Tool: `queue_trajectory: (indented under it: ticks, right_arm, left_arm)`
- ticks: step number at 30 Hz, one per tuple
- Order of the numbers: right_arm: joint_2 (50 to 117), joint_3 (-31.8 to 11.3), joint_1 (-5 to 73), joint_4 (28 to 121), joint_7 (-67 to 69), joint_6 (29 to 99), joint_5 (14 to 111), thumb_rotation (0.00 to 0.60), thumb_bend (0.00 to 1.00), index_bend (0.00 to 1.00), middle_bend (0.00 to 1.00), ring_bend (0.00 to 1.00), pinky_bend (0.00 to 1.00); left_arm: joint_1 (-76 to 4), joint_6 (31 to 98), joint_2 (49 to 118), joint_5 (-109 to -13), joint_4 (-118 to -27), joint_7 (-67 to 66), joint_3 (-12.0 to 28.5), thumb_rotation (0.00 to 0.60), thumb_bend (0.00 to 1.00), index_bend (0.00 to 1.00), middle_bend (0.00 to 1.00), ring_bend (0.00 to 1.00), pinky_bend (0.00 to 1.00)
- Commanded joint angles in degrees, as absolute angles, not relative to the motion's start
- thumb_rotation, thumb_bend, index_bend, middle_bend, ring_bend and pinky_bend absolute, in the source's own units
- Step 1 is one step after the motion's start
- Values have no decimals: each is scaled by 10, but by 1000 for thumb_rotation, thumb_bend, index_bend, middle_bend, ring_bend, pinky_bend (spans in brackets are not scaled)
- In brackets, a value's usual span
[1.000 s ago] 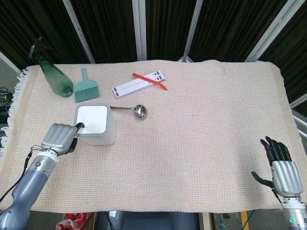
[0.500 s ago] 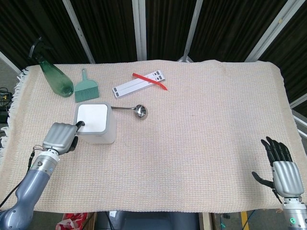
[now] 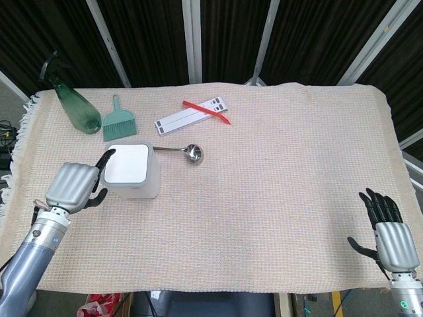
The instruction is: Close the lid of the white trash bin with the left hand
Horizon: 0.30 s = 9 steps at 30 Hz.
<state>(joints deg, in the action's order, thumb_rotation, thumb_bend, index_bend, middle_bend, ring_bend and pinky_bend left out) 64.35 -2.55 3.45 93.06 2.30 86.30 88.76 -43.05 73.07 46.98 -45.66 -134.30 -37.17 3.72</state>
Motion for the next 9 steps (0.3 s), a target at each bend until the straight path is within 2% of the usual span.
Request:
queue_trajectory:
  ticks: [1,4,7,9]
  right_arm:
    - [640,-24,35,928,13,862,890,600,211,0,0,0,28]
    - [638,-21,35,926,1,864,896,600,211,0,0,0,5]
    - [639,-20,33,924,-11,869,903,600,210,0,0,0,0]
    - [641,-18,32,923,-21,871,906,600,210,0,0,0,0]
  left_arm:
    - [-304,827,489,-654,-1299,-305,-36,600,151,0,19,67,375]
    - [-227,881,543,-739,-1217,-238,-77,600,94,0,0,1,268]
    - [-181,915,586,-773,-1138,-192,-93,600,49,0,0,0,178]
    - [-152,934,621,-792,-1074,-158,-100,600,33,0,0,0,151]
